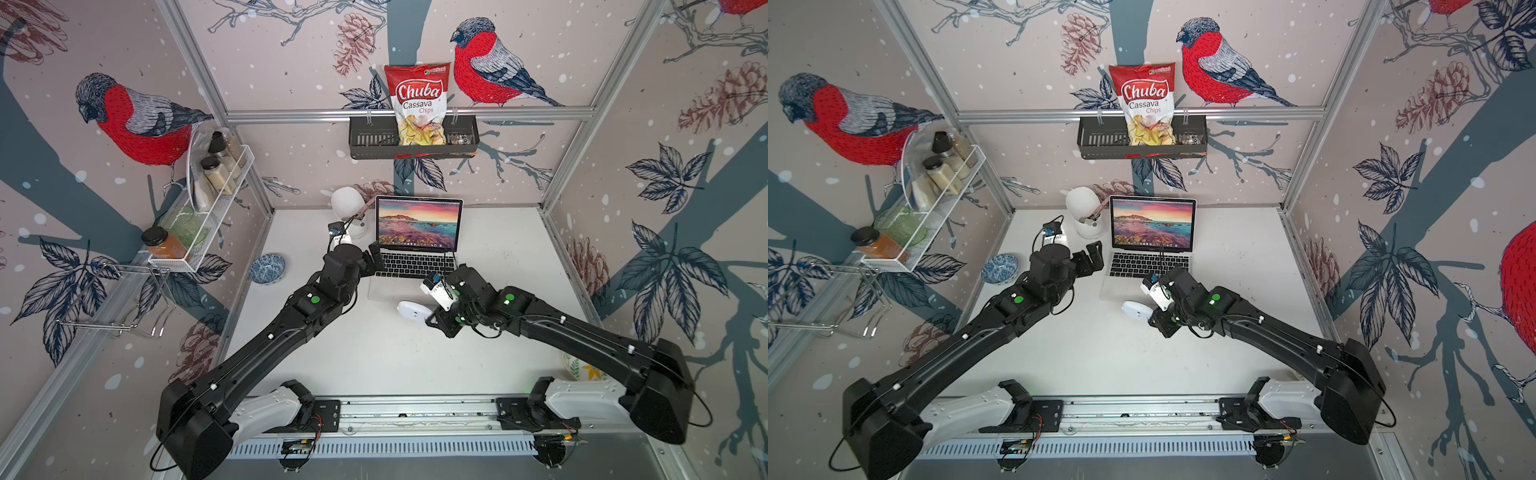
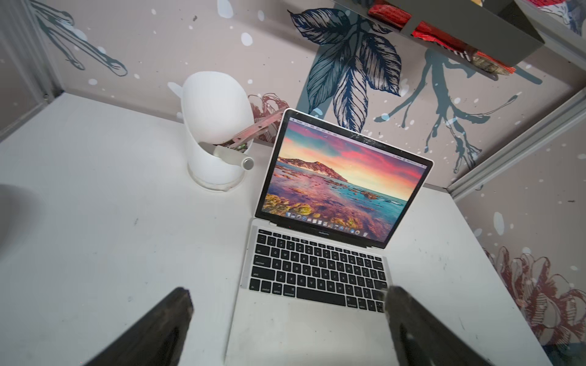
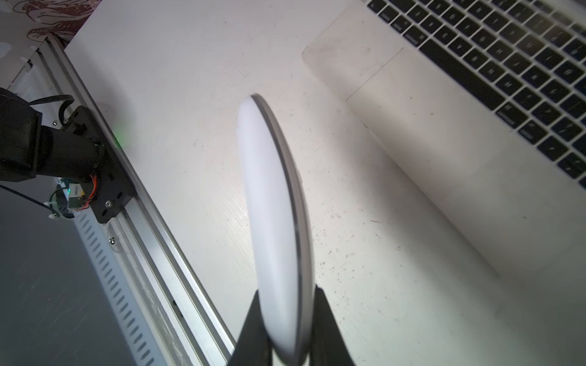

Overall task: Remove the wireless mouse receiver from the laptop
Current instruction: Place the mouse at the center of the board.

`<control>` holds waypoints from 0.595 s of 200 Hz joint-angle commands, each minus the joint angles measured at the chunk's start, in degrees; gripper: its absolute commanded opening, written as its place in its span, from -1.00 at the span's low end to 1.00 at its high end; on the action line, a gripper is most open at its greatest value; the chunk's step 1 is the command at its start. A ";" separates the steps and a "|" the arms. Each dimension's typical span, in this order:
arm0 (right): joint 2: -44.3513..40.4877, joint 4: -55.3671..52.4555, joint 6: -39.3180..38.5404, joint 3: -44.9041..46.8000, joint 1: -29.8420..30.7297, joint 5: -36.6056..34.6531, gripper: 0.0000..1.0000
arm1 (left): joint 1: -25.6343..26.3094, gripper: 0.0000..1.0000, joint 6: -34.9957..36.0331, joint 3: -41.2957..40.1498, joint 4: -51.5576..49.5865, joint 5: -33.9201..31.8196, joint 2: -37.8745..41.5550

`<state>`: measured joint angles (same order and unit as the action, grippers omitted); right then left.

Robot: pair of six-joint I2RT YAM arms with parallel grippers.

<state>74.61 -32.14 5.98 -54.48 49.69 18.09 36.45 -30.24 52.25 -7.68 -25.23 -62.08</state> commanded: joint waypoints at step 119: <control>18.96 -0.21 5.39 5.87 -4.85 25.11 -1.00 | 0.12 0.98 3.66 -5.56 1.11 -3.76 3.46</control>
<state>91.92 -31.48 9.15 -49.84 45.19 46.04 36.45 -27.94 47.07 -7.64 -27.70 -58.89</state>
